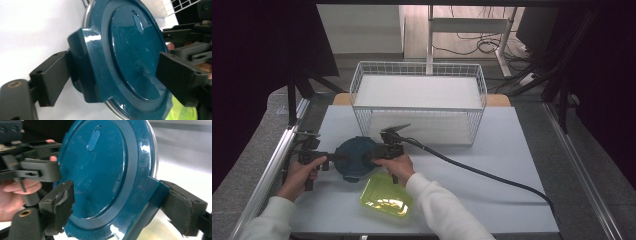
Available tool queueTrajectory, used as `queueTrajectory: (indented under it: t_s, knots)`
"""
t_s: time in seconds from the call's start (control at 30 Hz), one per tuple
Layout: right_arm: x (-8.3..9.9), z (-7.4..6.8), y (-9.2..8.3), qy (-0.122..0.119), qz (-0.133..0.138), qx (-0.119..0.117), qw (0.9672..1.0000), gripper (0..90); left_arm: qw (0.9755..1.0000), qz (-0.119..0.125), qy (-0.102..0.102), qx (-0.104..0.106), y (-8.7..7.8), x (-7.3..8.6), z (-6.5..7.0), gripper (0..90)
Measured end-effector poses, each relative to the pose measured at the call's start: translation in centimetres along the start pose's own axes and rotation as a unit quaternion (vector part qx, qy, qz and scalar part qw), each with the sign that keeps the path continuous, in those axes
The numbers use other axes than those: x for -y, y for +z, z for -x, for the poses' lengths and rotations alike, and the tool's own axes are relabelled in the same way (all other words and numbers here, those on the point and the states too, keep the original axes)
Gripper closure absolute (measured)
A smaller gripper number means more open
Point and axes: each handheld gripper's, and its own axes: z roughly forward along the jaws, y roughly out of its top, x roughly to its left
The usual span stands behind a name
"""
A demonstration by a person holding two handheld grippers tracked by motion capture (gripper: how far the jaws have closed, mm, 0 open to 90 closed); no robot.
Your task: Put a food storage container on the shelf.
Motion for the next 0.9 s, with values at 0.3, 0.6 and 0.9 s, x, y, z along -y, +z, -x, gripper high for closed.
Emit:
queueTrajectory:
  t_s: [0.3,0.6,0.9]
  knots:
    - [0.03,0.43,0.14,0.019,-0.008,-0.003,0.9998,23.5,0.9996,0.006,-0.026,0.011,0.11,0.35,-0.55,22.7]
    - [-0.04,0.42,-0.05,0.033,-0.008,0.0,0.9994,26.1,0.9983,0.015,-0.055,0.012,0.17,0.26,-0.48,26.6]
    - [-0.08,0.19,-0.24,0.045,0.003,0.001,0.999,29.4,0.998,0.02,-0.059,0.01,-0.47,0.4,-0.25,30.1]
